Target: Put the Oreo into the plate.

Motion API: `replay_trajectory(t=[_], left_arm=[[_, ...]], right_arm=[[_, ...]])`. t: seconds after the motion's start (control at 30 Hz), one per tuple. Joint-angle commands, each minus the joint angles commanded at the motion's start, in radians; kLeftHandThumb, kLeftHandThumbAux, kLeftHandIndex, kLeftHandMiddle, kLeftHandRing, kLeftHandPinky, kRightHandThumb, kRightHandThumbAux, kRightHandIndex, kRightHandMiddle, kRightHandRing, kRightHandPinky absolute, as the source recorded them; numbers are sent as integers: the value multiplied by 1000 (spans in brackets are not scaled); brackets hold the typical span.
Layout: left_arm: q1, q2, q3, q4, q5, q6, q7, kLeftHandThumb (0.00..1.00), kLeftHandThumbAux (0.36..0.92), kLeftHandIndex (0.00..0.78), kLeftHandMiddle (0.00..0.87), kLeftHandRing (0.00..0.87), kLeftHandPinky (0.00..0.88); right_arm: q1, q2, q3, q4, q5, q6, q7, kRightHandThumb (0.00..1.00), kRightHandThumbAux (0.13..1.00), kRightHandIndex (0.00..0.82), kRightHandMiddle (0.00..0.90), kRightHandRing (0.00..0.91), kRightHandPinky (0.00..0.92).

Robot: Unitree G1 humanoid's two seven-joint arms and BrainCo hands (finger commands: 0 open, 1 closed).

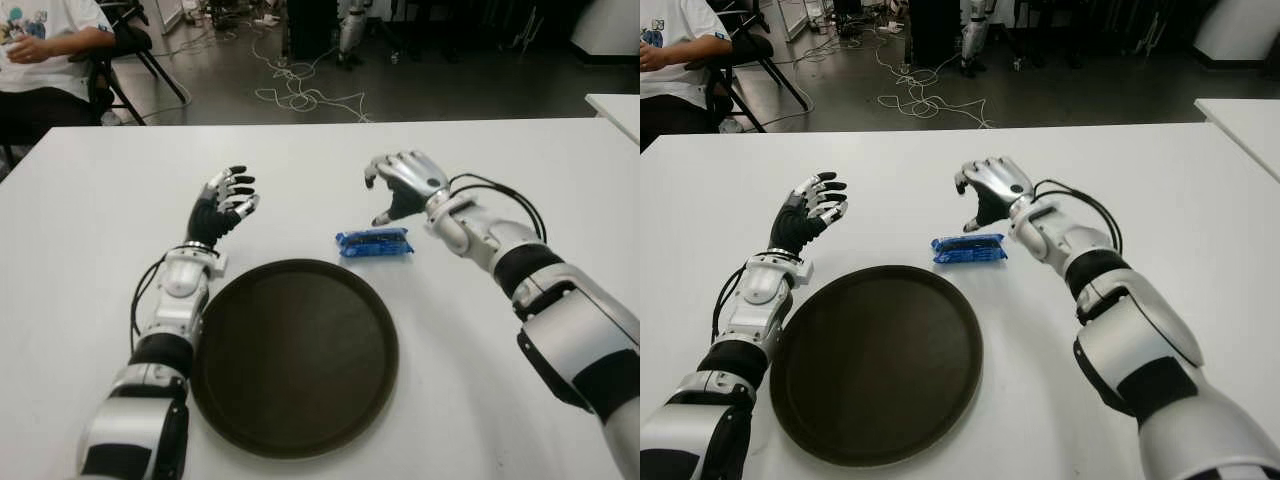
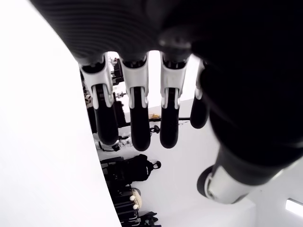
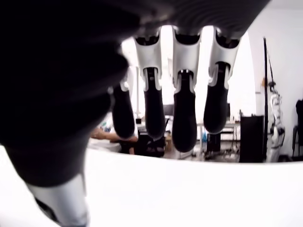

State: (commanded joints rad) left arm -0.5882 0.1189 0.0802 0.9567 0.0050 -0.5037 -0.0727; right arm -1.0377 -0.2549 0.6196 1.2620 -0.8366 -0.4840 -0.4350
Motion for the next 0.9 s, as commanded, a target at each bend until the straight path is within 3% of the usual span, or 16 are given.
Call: replay_trajectory(t=[0.23,0.4,0.73,0.9], left_arm=[[-4,0,3,4,3,5,0,272,776,210,278,266,294],[-8,4,-1,7,15,12,12,251,785,207,276,261,285],[-8,5,-4,10,23,1,16,216,774,199,265,259,283],[-8,4,-3,10,22,-2,17,245,770,207,270,263,289]], right_arm=[[-6,3,-9,25,6,15,14,0,648,131,155,152,123],[-3,12,-5,29,4,23,21,0,555,40,44,35,27],[4,20,-2,33,8,26,96,0,402,0,0,0,0],[1,23,1,34,5,40,128,7,340,0,0,0,0]])
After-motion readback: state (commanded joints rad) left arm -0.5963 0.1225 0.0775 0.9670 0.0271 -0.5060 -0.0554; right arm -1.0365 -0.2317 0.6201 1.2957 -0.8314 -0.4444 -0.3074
